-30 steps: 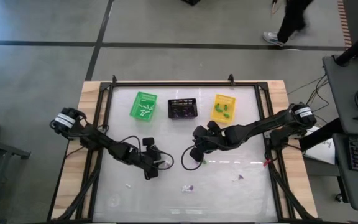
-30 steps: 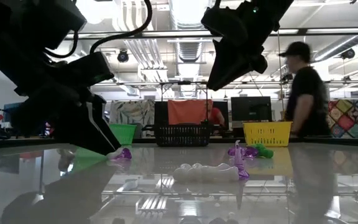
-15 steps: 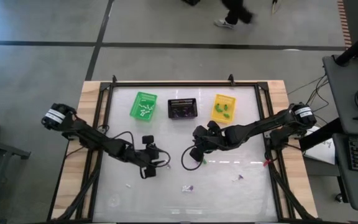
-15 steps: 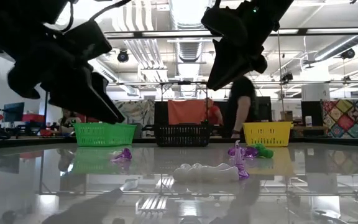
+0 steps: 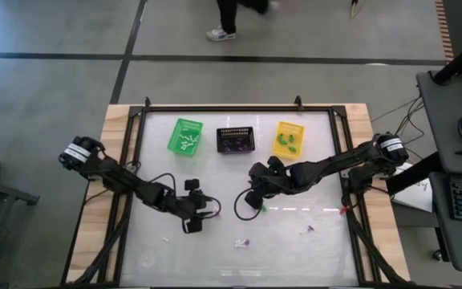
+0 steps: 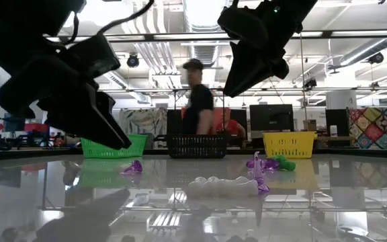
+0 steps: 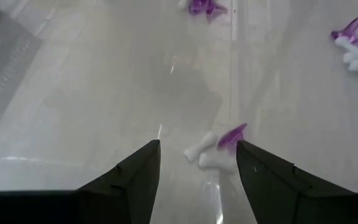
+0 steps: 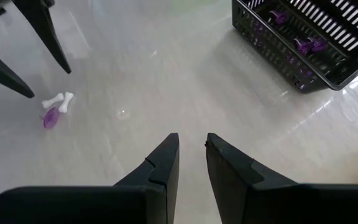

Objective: Sort Halloween decoration
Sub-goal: Put the white bone toy into the green basket

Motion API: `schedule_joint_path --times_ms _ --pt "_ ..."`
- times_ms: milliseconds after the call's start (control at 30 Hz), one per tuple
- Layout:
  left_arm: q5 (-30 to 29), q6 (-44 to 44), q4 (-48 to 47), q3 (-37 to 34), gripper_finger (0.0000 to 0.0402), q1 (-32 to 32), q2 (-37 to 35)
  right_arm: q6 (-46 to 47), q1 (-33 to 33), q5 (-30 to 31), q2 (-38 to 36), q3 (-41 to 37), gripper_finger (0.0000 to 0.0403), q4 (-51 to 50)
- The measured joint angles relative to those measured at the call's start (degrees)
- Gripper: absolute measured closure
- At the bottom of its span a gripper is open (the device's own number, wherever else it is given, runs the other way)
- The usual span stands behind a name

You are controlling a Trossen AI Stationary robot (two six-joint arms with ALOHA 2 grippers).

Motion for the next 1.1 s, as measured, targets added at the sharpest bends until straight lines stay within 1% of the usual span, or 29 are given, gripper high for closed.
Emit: schedule_joint_path --times_ms 267,767,933,1100 --pt "-0.06 -3.12 1.21 0.00 0.0208 0.00 4.55 0.08 0.00 0.00 -0.02 0.00 0.0332 0.23" --pt "-0.71 -3.17 0.97 -0.02 0.0208 0.05 4.71 0.19 -0.02 0.02 -0.02 0.00 0.0332 0.30" --pt "-4.66 -2.89 0.93 -0.09 0.0208 0.09 4.71 0.19 -0.02 0.11 -0.04 0.00 0.0328 0.29" --pt "-6.43 -2.02 0.87 -0.09 0.0208 0.13 4.65 0.06 0.00 0.11 -0.04 0.00 0.0333 0.30"
